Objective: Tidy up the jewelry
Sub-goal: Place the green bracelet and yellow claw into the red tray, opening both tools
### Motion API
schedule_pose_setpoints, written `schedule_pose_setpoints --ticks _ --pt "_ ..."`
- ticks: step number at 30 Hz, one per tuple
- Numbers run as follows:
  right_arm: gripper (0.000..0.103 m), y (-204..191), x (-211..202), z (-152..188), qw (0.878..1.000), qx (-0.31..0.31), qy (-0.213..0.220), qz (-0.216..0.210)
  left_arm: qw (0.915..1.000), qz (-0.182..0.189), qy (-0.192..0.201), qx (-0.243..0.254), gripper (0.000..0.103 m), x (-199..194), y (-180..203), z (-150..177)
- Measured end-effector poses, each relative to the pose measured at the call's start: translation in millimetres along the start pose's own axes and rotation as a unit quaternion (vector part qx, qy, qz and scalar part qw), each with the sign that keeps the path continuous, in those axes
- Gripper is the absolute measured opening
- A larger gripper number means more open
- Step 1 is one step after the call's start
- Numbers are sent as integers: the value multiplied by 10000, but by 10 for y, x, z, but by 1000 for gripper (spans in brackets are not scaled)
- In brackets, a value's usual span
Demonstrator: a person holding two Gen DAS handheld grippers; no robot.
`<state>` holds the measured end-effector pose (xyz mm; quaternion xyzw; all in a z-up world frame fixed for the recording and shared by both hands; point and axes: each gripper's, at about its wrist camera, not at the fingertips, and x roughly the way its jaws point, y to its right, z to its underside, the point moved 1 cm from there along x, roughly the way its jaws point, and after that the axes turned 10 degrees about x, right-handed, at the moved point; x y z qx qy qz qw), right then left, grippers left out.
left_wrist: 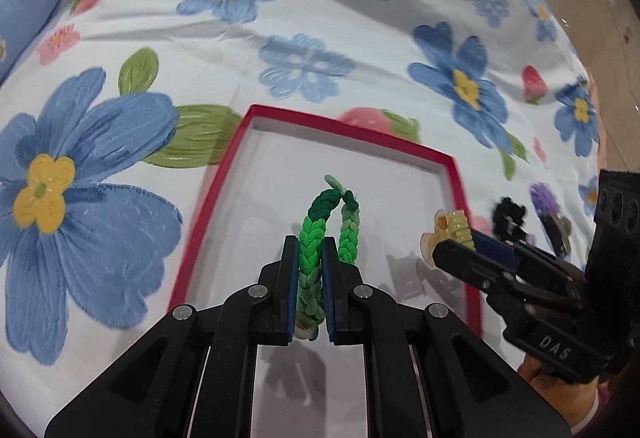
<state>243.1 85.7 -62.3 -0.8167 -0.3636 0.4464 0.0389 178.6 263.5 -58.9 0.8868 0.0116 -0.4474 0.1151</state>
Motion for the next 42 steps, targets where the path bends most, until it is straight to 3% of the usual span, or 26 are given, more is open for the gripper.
schedule_pose_setpoints --ticks 9,15,18,22,26,34,42 --pt "33 51 350 -52 9989 -164 -358 241 9994 -35 -299 -140 10 324 -119 -12" --pt "36 45 358 -46 9988 -233 -340 269 9992 -96 -355 -126 12 338 -130 0" --pt "36 35 372 -55 9988 -234 -315 287 9991 -153 -364 -128 21 331 -134 3" --pt "37 46 366 -74 9990 -165 -316 266 9992 -243 -294 -155 43 279 -152 2" --pt "45 47 311 -88 9993 -112 -275 236 9991 -302 -216 -221 44 192 -172 1" --pt "46 83 15 -73 9999 80 -29 135 9993 -266 -67 -250 44 -24 -84 16" --pt "46 318 -445 38 9986 431 260 143 10000 -39 74 -50 47 -193 294 39"
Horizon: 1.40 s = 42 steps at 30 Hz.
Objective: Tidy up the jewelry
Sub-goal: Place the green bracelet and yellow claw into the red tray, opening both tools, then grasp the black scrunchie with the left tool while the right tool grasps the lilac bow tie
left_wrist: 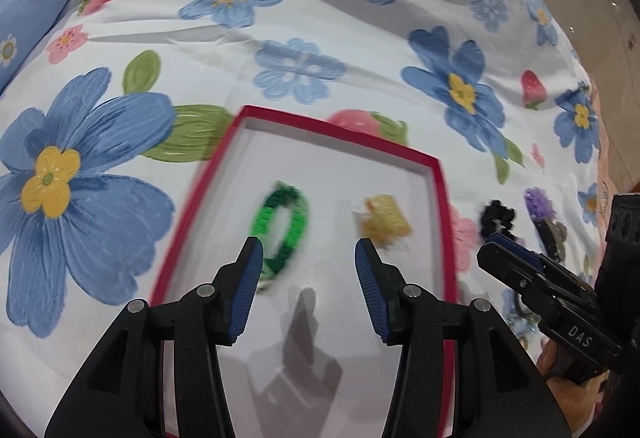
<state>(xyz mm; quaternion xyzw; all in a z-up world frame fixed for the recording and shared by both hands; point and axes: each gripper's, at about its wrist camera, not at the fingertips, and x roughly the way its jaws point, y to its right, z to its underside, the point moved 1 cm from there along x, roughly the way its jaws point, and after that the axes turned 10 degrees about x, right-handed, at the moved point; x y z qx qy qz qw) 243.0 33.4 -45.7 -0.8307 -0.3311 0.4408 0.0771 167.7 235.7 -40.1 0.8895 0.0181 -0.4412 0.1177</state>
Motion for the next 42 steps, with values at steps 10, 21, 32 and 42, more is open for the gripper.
schedule_pose_setpoints --ticks 10,21,32,42 --pt "46 570 -571 94 9979 469 317 324 9984 414 5 373 50 -61 585 12" --pt "50 1120 -1082 204 9929 782 565 703 9947 661 -62 779 54 -34 1138 5" --pt "50 1310 -1187 255 9921 873 551 719 9926 680 -169 996 54 39 1394 3" --pt "50 1366 -830 88 9967 472 102 659 9891 624 -383 1274 54 379 1622 -111"
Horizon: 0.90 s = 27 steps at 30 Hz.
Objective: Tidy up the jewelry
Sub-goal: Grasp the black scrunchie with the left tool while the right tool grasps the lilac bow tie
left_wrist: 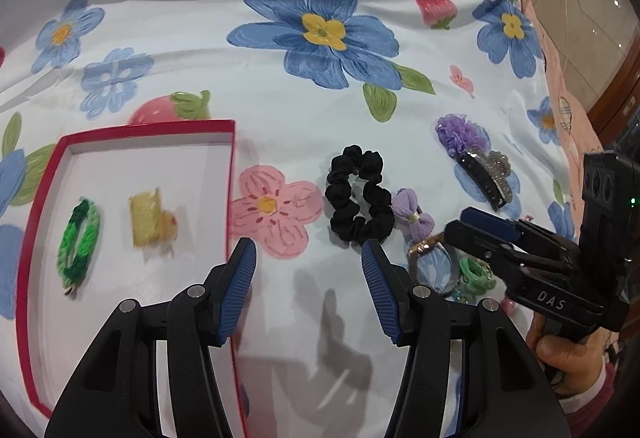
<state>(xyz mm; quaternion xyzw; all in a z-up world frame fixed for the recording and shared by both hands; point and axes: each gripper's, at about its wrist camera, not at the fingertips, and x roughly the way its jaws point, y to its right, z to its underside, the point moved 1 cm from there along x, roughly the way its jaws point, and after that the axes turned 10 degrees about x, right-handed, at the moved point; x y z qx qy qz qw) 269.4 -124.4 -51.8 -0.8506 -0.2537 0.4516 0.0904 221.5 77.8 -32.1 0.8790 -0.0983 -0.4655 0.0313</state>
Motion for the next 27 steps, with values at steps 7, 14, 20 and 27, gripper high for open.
schedule_pose_setpoints --ticks 7,14,20,27 --pt "44 28 334 -44 9991 -134 -387 45 9998 36 -172 109 54 274 64 -145" --pt "13 204 215 -94 9998 111 -70 117 9986 91 -364 373 50 593 244 -280" --pt "12 304 -20 -90 9994 311 147 53 9969 130 -508 582 10 766 365 -255" --pt "12 319 -193 -39 9982 518 296 -58 9983 210 -131 529 7 393 381 -197"
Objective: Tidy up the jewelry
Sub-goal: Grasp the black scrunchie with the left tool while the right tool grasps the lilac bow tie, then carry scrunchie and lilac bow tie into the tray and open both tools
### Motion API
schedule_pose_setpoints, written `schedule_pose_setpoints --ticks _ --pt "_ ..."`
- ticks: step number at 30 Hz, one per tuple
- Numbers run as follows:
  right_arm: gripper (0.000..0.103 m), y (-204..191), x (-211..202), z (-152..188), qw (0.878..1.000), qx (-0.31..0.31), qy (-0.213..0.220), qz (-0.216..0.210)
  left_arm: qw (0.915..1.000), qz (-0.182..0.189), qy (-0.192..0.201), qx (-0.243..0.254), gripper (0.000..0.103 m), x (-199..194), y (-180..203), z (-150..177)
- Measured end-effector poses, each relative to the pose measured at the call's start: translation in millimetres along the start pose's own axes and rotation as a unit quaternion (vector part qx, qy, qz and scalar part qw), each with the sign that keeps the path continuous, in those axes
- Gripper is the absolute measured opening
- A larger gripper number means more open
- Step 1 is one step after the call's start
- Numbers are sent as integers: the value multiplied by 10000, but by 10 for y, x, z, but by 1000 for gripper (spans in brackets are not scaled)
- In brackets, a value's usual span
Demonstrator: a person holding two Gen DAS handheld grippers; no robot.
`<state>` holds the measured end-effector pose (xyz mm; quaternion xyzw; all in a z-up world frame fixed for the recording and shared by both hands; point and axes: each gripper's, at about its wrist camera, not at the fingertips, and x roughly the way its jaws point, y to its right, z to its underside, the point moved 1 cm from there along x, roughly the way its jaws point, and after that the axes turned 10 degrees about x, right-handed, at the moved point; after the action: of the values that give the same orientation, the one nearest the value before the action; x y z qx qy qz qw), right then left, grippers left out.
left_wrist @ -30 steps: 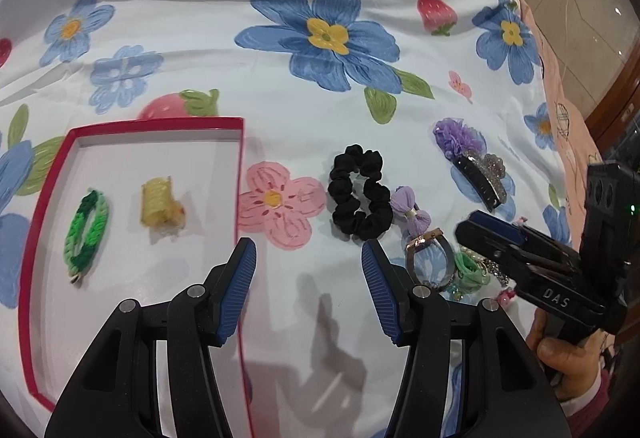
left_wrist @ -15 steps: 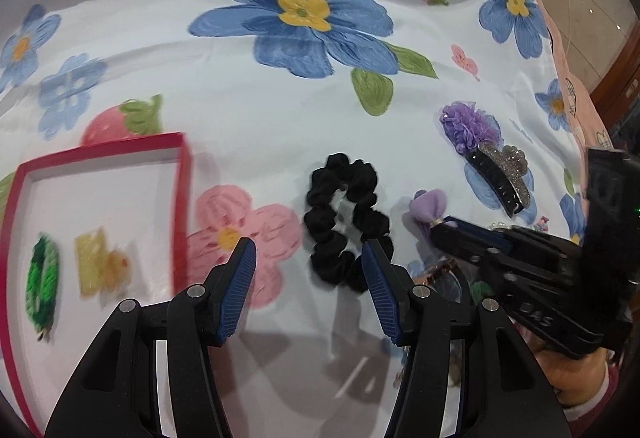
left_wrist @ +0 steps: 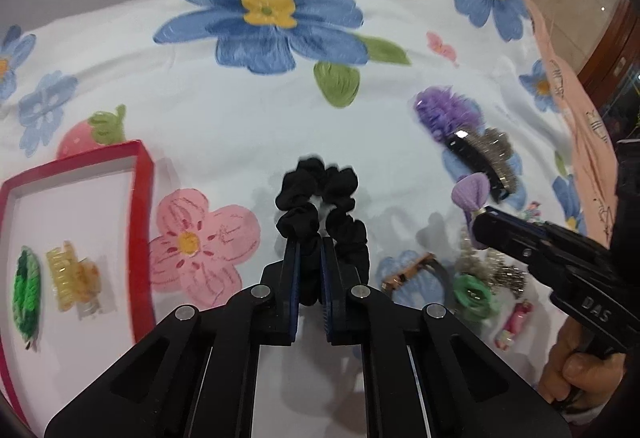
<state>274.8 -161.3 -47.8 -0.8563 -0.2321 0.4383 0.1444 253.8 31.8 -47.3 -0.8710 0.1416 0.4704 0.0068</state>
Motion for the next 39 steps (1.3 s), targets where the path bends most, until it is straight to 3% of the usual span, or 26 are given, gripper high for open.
schedule_pose_setpoints --ticks 18,39 --pt "13 -593 -284 332 9986 -238 -17 -473 9967 -13 725 -368 7 -1108 -91 489" --pt "13 -1512 41 708 9908 -910 -454 -897 9857 -463 953 -1308 7 -1608 -895 1279"
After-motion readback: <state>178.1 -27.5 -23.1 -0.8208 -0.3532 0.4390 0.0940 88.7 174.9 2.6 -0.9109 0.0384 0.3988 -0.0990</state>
